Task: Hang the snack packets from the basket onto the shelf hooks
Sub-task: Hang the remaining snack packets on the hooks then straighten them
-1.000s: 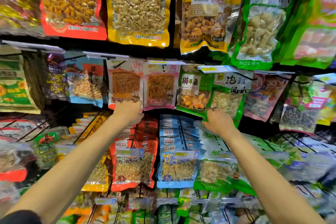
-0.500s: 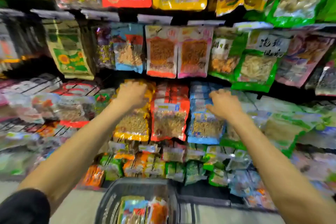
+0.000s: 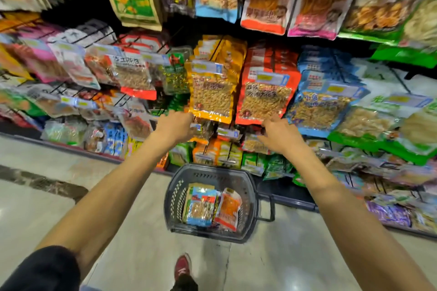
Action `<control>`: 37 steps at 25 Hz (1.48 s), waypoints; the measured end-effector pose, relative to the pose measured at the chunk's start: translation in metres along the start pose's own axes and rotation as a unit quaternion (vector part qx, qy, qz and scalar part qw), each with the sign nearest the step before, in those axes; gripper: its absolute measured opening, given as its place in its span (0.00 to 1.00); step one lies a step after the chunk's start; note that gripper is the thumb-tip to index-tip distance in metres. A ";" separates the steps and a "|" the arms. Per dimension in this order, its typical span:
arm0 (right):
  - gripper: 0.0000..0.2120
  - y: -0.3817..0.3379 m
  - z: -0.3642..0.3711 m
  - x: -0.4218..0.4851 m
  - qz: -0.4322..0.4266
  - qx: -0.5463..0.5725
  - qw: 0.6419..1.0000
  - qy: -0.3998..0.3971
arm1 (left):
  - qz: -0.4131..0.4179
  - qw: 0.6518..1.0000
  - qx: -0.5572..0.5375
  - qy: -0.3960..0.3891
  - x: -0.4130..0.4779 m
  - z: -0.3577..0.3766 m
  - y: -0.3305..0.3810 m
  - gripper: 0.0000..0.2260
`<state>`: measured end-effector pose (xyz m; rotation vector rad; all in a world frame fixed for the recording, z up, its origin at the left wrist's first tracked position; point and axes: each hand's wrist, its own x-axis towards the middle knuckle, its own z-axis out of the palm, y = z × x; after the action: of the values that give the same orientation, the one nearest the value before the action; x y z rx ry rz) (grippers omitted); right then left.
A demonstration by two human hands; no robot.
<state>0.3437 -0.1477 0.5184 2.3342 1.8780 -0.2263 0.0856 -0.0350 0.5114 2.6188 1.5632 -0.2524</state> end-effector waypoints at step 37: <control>0.17 -0.071 0.764 0.201 0.229 0.149 0.918 -0.287 | -0.163 0.916 -0.213 -0.298 0.175 0.779 -0.048 0.19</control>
<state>0.2928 -0.0936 -0.2712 2.4320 1.0498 -1.0622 0.0477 0.0194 -0.2852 1.7206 1.5791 -0.5888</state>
